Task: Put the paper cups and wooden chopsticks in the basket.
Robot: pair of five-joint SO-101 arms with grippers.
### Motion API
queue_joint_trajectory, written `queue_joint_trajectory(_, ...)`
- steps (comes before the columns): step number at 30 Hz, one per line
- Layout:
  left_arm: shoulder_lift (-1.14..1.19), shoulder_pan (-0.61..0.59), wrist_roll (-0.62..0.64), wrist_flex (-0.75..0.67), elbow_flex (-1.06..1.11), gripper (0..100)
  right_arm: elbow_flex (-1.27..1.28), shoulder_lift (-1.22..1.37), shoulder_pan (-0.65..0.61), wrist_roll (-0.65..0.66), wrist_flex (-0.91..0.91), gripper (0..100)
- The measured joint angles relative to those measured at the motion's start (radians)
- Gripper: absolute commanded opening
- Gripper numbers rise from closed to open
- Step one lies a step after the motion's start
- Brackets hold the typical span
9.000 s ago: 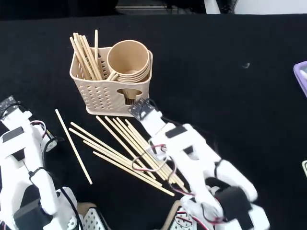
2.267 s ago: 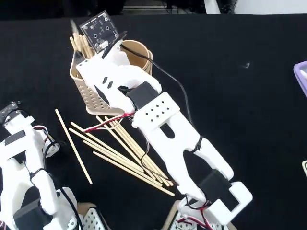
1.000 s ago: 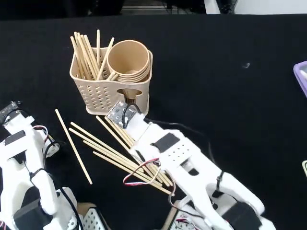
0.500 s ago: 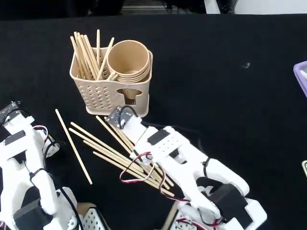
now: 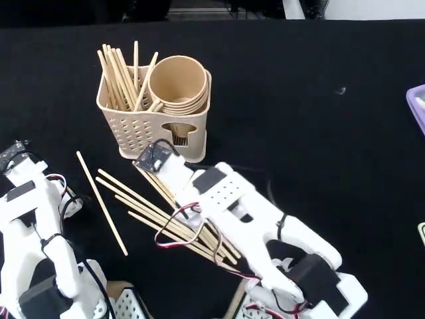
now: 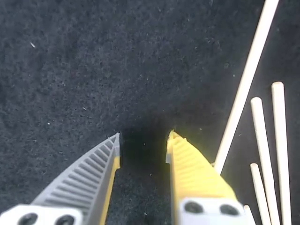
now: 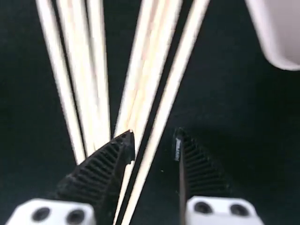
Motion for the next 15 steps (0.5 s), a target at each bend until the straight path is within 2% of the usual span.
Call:
queue_joint_trajectory(12,0.0,0.0,0.0,0.0,0.0,17,0.044,0.143,0.012,0.026,-0.135,13.7)
queue_joint_trajectory(15,0.0,0.0,0.0,0.0,0.0,17,0.035,0.149,0.015,0.054,-0.12,6.2)
